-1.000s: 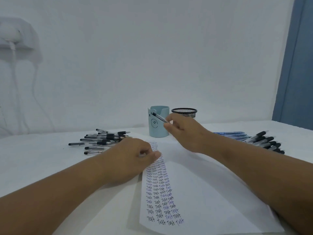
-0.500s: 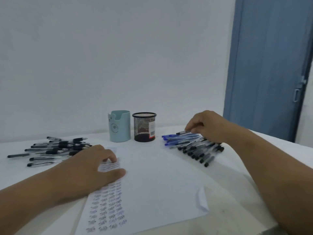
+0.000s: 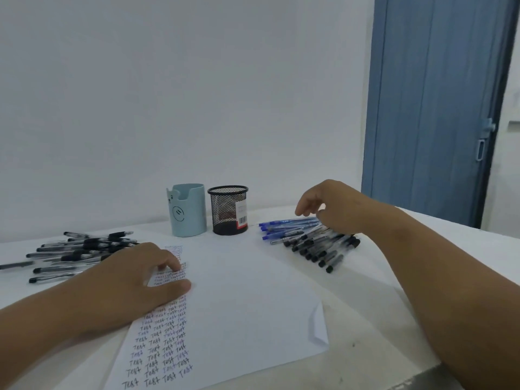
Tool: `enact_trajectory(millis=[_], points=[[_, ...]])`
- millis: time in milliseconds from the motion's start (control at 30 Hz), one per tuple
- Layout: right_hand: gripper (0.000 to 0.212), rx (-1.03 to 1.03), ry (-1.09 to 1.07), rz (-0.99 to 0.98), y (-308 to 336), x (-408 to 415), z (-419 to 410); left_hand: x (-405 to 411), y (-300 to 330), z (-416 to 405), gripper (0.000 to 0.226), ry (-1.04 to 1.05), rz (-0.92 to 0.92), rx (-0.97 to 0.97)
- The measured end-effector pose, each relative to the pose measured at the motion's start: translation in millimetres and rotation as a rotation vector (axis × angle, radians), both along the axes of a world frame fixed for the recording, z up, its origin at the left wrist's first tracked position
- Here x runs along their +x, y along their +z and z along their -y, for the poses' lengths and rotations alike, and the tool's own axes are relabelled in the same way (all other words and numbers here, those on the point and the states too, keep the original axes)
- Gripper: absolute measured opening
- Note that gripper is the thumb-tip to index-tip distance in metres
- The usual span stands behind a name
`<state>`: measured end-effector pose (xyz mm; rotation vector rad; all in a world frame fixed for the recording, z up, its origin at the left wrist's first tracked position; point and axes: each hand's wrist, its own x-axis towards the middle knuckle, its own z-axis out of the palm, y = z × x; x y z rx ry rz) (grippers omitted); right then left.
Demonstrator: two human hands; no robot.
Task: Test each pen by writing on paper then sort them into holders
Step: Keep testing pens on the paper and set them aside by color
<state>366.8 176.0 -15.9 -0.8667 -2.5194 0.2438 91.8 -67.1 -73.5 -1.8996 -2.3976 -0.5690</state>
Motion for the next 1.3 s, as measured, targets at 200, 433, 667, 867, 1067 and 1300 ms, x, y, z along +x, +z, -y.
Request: enact_trajectory(millis=[200, 433, 667, 867, 1067, 1300], points=[[0.025, -0.020, 0.264, -0.051, -3.2, -70.6, 52.6, -1.1, 7.2, 4.1, 0.046, 0.007, 0.009, 0.078], [0.008, 0.002, 0.469, 0.172, -13.3, -157.3, 82.6, -46.7, 32.5, 21.2, 0.024, 0.106, 0.026, 0.324], [0.009, 0.042, 0.504, 0.150, -45.4, -184.5, 80.4, -100.6, 37.2, 51.2, 0.018, 0.271, 0.008, -0.080], [0.005, 0.016, 0.571, 0.036, -58.2, -176.9, 75.4, -113.8, 33.1, 49.9, 0.026, 0.269, -0.053, -0.090], [0.005, 0.001, 0.559, 0.040, -58.8, -173.4, 77.6, -120.0, 29.2, 54.4, 0.025, 0.298, -0.087, -0.076], [0.010, -0.019, 0.537, 0.064, -57.2, -169.2, 80.6, -103.8, 46.2, 51.9, 0.012, 0.190, 0.373, 0.478]])
